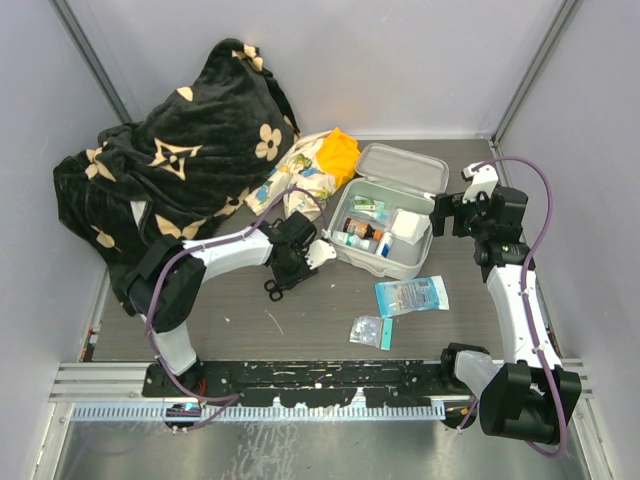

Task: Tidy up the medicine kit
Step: Pick up the scissors from the center of the board, then place the scissors in the medicine box.

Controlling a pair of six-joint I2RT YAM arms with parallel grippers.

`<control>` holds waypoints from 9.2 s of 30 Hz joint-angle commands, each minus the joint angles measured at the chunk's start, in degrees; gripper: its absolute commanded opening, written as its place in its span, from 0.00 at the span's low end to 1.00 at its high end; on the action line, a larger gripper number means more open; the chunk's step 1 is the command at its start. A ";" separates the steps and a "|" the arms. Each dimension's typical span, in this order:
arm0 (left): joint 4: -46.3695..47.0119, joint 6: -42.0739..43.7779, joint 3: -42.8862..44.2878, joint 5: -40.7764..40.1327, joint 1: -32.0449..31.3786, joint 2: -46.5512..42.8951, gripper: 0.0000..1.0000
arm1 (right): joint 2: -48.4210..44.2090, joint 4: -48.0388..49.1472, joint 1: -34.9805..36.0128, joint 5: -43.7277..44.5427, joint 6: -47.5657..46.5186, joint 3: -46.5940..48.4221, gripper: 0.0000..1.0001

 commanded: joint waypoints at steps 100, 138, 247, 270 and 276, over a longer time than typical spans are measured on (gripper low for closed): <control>14.70 7.07 -7.16 1.98 -0.93 -24.95 0.12 | 38.18 33.18 35.89 -39.93 38.29 11.38 0.50; 15.00 7.59 -7.96 0.61 -0.88 -25.51 0.24 | 37.58 25.68 36.31 -36.56 32.50 13.19 0.01; 15.62 11.03 -10.59 -5.62 -0.78 -34.10 0.98 | 31.95 30.36 4.40 -19.81 36.92 2.91 0.52; 19.67 9.55 -12.02 -9.08 -0.42 -34.75 0.98 | 10.92 -10.87 4.45 -17.29 -8.61 9.02 0.78; 20.57 8.76 -12.41 -9.08 -0.25 -35.11 0.98 | 3.49 -24.89 4.85 -18.81 -21.73 7.54 0.84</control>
